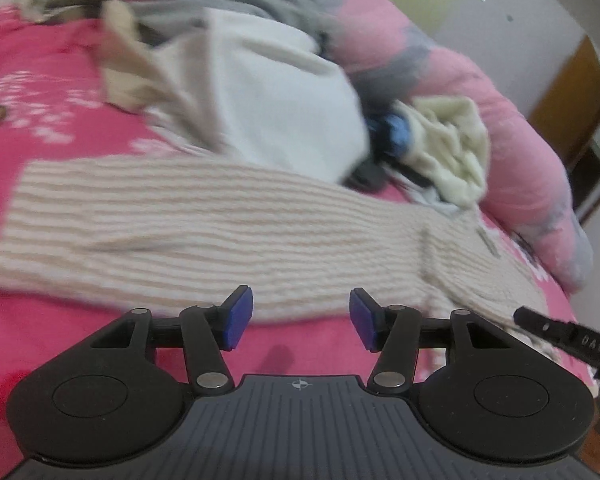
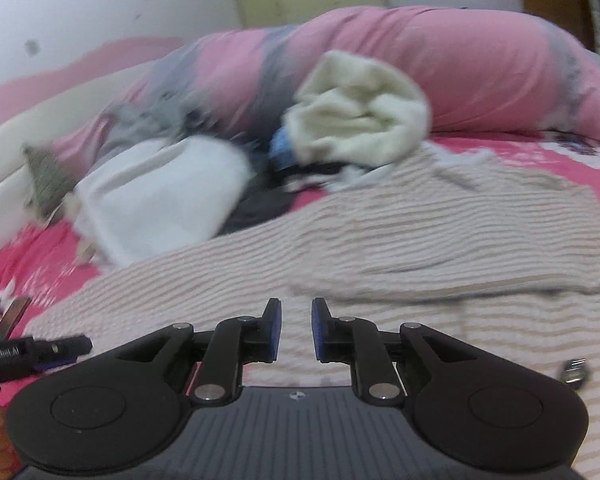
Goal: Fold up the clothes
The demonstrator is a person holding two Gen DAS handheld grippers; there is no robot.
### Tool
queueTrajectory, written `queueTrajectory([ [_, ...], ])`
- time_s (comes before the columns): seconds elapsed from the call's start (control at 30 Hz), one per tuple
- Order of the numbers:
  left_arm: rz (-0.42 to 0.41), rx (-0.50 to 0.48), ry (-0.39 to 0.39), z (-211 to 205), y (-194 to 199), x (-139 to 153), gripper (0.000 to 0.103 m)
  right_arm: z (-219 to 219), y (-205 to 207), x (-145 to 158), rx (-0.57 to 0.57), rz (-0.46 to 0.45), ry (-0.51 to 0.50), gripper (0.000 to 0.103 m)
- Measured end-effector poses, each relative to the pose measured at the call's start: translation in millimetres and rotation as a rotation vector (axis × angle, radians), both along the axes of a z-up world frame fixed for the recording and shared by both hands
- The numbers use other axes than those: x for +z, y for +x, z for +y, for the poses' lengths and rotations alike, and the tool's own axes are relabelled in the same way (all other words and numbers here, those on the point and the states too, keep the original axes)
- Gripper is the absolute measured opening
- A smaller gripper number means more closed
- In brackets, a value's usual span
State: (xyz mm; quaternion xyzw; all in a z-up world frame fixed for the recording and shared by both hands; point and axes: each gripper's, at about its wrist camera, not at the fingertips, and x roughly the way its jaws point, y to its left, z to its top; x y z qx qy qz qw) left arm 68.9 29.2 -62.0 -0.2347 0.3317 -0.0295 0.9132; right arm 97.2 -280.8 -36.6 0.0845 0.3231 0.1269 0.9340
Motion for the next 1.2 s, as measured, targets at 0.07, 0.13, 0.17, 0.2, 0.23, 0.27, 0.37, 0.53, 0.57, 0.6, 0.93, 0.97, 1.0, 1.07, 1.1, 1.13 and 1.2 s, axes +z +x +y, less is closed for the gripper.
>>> queueTrajectory([
  [0.07,-0.003,0.038,0.011,17,-12,-1,0.056,26,-1,-1,0.048,0.004,-0.011,0.017],
  [0.13,-0.018,0.085,0.018,37,-25,-1,0.058,53,-5,-2,0.107,-0.008,-0.031,0.017],
  [0.17,-0.021,0.107,0.021,45,-29,-2,0.059,67,-6,-2,0.135,-0.018,-0.051,0.017],
  [0.2,-0.024,0.129,0.024,53,-33,-3,0.059,82,-7,-3,0.164,-0.030,-0.070,0.017],
  [0.23,-0.021,0.147,0.017,62,-36,-5,0.059,97,-9,-4,0.199,-0.045,-0.089,0.017],
  [0.27,-0.019,0.164,0.009,71,-38,-6,0.059,113,-11,-5,0.238,-0.061,-0.106,0.019],
  [0.37,-0.005,0.227,-0.013,96,-45,-12,0.059,166,-22,-10,0.372,-0.126,-0.183,0.030],
  [0.53,0.026,0.309,-0.082,133,-48,-27,0.059,249,-50,-23,0.596,-0.246,-0.341,0.038],
  [0.57,0.025,0.305,-0.094,138,-47,-29,0.059,262,-55,-27,0.630,-0.265,-0.371,0.039],
  [0.6,0.024,0.302,-0.107,142,-47,-31,0.059,275,-60,-31,0.662,-0.287,-0.403,0.040],
  [0.93,0.013,0.208,-0.202,152,-32,-42,0.047,330,-76,-63,0.799,-0.378,-0.608,0.052],
  [0.97,0.017,0.213,-0.203,153,-30,-44,0.038,331,-75,-65,0.798,-0.383,-0.618,0.052],
  [1.0,0.021,0.218,-0.204,154,-29,-45,0.024,333,-75,-67,0.795,-0.387,-0.621,0.053],
  [1.07,0.023,0.229,-0.234,159,-27,-47,0.009,336,-74,-68,0.784,-0.397,-0.622,0.057],
  [1.1,0.021,0.229,-0.252,162,-26,-47,0.007,337,-74,-69,0.778,-0.405,-0.624,0.058],
  [1.13,0.008,0.224,-0.268,164,-27,-45,0.007,338,-74,-69,0.770,-0.416,-0.626,0.060],
  [1.2,-0.025,0.207,-0.270,164,-27,-36,0.006,340,-73,-70,0.764,-0.427,-0.624,0.062],
])
